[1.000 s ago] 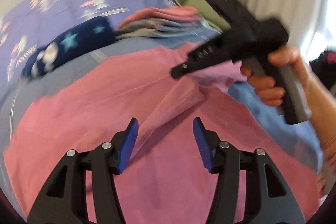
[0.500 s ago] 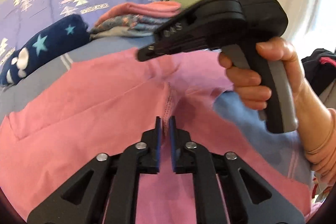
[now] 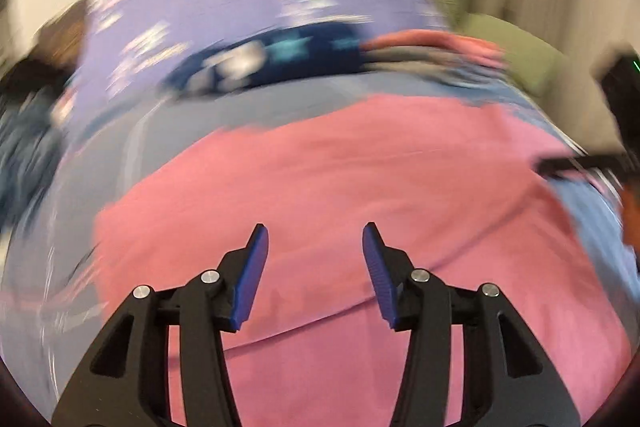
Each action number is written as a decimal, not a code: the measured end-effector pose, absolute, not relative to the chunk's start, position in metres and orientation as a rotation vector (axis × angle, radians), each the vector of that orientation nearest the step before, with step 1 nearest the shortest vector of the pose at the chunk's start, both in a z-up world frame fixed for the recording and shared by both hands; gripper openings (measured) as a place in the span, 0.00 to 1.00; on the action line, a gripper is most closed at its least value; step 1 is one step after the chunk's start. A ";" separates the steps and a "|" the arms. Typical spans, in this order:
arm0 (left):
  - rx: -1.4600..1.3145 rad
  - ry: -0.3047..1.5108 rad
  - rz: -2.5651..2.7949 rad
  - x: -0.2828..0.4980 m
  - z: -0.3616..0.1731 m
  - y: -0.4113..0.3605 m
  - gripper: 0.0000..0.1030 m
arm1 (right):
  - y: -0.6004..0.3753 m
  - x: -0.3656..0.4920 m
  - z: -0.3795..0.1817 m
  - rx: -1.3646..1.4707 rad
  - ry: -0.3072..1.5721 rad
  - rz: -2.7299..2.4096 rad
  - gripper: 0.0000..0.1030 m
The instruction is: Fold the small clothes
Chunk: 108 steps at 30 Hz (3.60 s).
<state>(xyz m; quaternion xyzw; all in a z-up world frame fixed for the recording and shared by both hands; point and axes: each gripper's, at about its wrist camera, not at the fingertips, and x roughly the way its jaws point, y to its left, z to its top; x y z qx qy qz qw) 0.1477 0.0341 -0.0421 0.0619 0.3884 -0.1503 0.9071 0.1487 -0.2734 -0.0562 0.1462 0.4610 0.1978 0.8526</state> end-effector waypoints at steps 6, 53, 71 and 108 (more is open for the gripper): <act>-0.044 0.900 -0.073 0.148 -0.066 0.121 0.75 | -0.267 0.140 -0.076 0.238 0.980 0.236 0.27; -0.189 0.816 -0.333 0.143 -0.050 0.011 0.75 | -0.513 0.038 -0.032 1.035 0.461 -0.292 0.05; -0.505 0.819 -0.443 0.146 -0.065 0.067 0.75 | -0.187 0.140 -0.056 0.289 0.877 0.352 0.46; -0.300 0.794 -0.343 0.175 -0.030 0.072 0.50 | -0.295 0.104 -0.081 0.058 0.874 -0.115 0.68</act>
